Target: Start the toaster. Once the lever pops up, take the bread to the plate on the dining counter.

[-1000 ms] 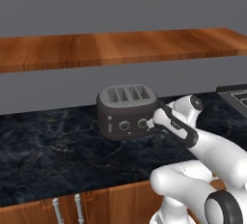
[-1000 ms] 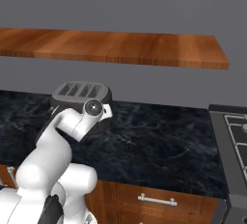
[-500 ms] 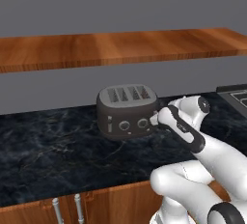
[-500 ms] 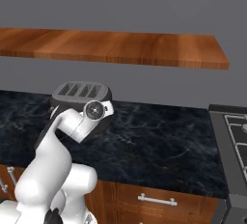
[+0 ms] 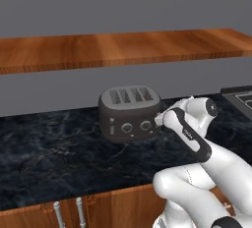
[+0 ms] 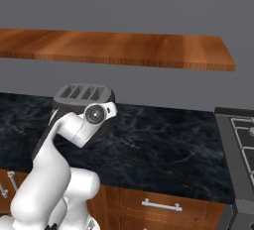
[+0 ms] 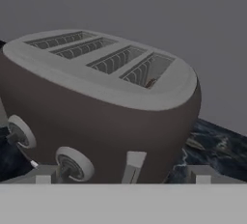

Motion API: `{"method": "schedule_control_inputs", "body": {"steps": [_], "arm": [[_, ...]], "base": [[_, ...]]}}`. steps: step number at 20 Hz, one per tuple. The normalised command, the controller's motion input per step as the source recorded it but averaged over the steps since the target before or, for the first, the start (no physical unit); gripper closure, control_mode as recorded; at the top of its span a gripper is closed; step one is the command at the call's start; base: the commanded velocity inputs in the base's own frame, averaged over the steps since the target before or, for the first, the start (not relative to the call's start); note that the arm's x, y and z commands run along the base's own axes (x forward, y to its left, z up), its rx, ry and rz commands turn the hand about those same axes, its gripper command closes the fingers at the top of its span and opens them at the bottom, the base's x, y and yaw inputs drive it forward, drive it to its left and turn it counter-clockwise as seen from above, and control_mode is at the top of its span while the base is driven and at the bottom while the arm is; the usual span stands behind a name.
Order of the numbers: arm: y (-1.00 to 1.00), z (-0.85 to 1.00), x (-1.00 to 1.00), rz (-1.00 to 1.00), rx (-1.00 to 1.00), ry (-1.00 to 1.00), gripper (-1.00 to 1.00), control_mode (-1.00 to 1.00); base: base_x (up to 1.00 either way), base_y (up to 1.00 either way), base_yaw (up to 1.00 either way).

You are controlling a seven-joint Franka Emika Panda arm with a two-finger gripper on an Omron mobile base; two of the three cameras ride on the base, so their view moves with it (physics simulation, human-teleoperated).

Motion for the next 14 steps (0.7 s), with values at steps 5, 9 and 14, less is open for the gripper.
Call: {"method": "schedule_control_inputs", "body": {"steps": [5,9,14], "arm": [[0.13,0.13,-0.1,-0.11,0.0,-0.08,-1.0,-1.0],[0.15,0.2,-0.14,-0.12,0.0,-0.03,-1.0,-1.0],[0.08,0.26,-0.09,-0.13,0.0,0.0,-1.0,-1.0]], "base": [[0.0,0.0,0.0],[0.0,0.0,0.0],[0.0,0.0,0.0]]}}
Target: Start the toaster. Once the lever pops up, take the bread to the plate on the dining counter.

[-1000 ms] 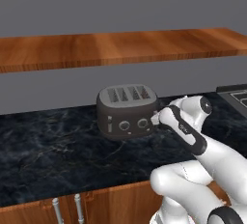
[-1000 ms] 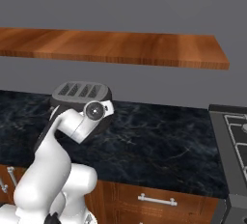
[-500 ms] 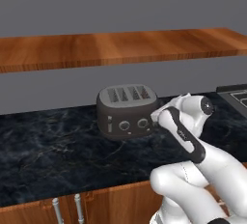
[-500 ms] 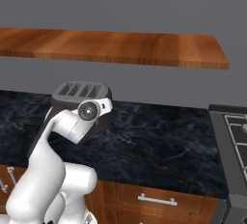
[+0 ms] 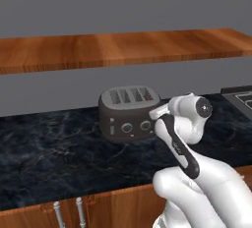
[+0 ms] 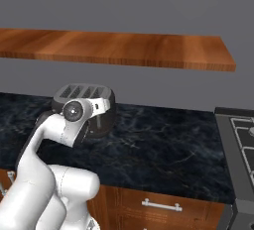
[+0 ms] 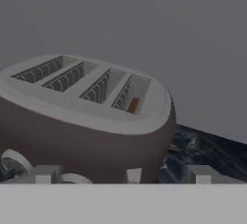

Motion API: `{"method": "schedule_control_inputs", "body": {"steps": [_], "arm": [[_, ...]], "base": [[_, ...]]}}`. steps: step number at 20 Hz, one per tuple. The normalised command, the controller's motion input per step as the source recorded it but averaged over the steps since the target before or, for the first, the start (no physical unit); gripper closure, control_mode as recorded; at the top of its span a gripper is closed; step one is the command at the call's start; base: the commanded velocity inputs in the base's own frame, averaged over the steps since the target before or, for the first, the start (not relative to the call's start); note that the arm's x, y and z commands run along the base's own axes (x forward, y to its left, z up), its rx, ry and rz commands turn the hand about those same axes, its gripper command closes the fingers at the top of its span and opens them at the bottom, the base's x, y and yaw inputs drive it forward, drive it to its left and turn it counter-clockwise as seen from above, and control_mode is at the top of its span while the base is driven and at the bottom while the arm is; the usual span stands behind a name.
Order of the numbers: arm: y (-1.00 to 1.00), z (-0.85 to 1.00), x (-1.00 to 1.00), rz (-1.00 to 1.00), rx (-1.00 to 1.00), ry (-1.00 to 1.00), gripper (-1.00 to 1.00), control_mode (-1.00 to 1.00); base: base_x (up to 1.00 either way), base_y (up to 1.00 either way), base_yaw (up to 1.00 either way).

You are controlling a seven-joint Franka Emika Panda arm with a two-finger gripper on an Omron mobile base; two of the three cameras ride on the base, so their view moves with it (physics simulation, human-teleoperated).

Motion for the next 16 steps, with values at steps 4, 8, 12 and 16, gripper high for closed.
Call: {"method": "schedule_control_inputs", "body": {"steps": [4,8,12,16], "arm": [[0.01,0.15,-0.18,-0.15,0.0,0.0,-1.0,-1.0],[0.0,0.09,-0.04,-0.17,0.0,-0.03,-1.0,-1.0],[0.0,0.12,0.0,-0.16,0.0,-0.08,-1.0,-1.0],[0.0,0.2,0.0,-0.13,0.0,-0.12,-1.0,-1.0]], "base": [[0.0,0.0,0.0],[0.0,0.0,0.0],[0.0,0.0,0.0],[0.0,0.0,0.0]]}}
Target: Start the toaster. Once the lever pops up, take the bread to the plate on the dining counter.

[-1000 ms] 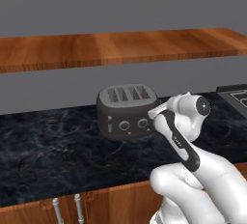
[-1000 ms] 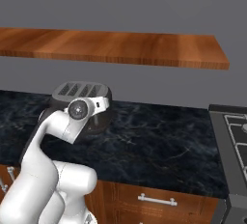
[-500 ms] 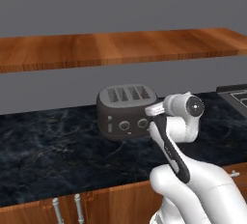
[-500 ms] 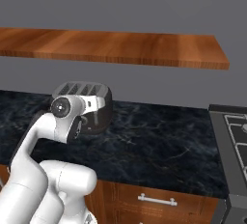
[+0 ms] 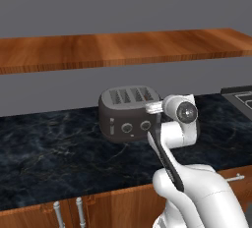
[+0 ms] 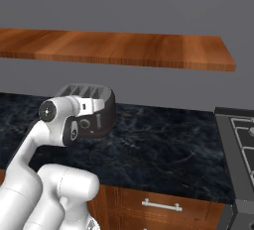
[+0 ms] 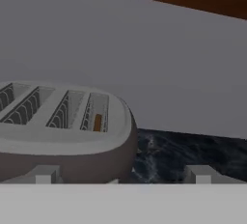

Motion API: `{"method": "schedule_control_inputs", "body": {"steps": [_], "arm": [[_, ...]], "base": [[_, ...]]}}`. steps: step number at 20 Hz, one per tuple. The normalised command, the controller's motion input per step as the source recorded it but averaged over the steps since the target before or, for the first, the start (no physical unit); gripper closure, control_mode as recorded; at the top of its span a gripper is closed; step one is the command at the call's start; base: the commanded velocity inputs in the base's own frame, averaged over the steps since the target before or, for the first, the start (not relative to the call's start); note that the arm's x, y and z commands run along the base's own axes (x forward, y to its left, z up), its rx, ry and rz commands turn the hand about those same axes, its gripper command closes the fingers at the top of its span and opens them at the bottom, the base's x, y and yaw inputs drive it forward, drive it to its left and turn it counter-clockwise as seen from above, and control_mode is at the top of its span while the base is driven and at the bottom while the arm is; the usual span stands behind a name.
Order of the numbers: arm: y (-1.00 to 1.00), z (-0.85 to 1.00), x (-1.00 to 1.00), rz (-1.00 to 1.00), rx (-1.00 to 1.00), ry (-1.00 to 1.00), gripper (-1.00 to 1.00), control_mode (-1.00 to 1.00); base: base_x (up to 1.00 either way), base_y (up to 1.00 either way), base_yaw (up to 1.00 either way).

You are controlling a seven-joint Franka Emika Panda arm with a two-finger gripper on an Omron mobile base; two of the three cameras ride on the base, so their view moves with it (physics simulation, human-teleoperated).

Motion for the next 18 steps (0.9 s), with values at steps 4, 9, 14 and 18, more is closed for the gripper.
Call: {"method": "schedule_control_inputs", "body": {"steps": [4,9,14,18], "arm": [[-0.02,0.13,-0.02,-0.02,0.0,-0.19,-1.0,-1.0],[0.0,0.12,0.0,0.0,0.0,-0.18,-1.0,-1.0],[0.0,0.05,0.0,0.01,0.0,-0.05,-1.0,-1.0],[0.0,0.0,0.0,0.07,0.0,0.04,-1.0,-1.0]], "base": [[0.0,0.0,0.0],[0.0,0.0,0.0],[0.0,0.0,0.0],[0.0,0.0,0.0]]}}
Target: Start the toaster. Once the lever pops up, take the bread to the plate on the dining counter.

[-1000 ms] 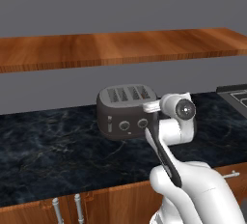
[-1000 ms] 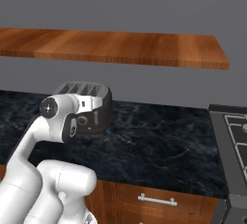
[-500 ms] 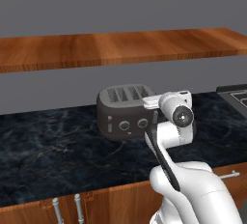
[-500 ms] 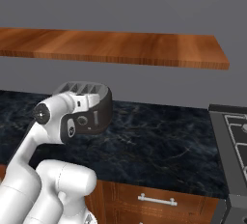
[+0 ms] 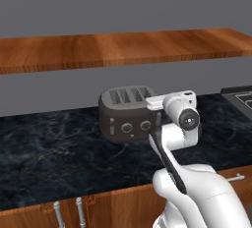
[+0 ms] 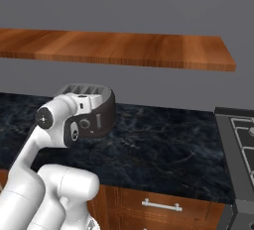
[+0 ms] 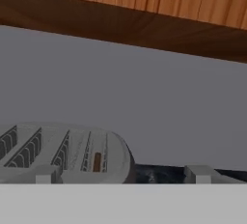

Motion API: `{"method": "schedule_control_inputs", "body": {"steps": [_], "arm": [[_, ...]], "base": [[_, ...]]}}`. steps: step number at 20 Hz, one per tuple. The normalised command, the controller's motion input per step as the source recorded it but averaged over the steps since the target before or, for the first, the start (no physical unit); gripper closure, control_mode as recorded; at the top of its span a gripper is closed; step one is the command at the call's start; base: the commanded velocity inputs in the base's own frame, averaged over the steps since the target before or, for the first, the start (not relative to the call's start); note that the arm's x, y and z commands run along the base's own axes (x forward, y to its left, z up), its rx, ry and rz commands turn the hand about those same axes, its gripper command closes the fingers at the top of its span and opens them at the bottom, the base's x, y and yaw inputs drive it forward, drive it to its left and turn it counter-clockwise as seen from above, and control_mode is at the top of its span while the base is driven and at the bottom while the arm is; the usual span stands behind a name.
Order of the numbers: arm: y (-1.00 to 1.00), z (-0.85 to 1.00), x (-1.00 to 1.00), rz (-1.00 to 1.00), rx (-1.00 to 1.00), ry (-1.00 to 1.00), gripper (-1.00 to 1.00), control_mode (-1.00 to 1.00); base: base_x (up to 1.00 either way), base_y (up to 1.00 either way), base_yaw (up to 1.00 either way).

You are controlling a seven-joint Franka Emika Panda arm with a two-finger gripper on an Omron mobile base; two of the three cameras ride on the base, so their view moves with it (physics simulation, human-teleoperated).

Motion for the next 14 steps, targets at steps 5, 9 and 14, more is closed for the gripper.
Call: {"method": "schedule_control_inputs", "body": {"steps": [5,9,14], "arm": [[0.0,0.0,0.01,0.1,0.01,0.08,-1.0,-1.0],[0.0,0.0,0.18,0.07,0.01,0.05,-1.0,-1.0],[0.1,0.0,0.11,0.03,0.0,0.04,-1.0,-1.0]], "base": [[0.0,0.0,0.0],[0.0,0.0,0.0],[0.0,0.0,0.0]]}}
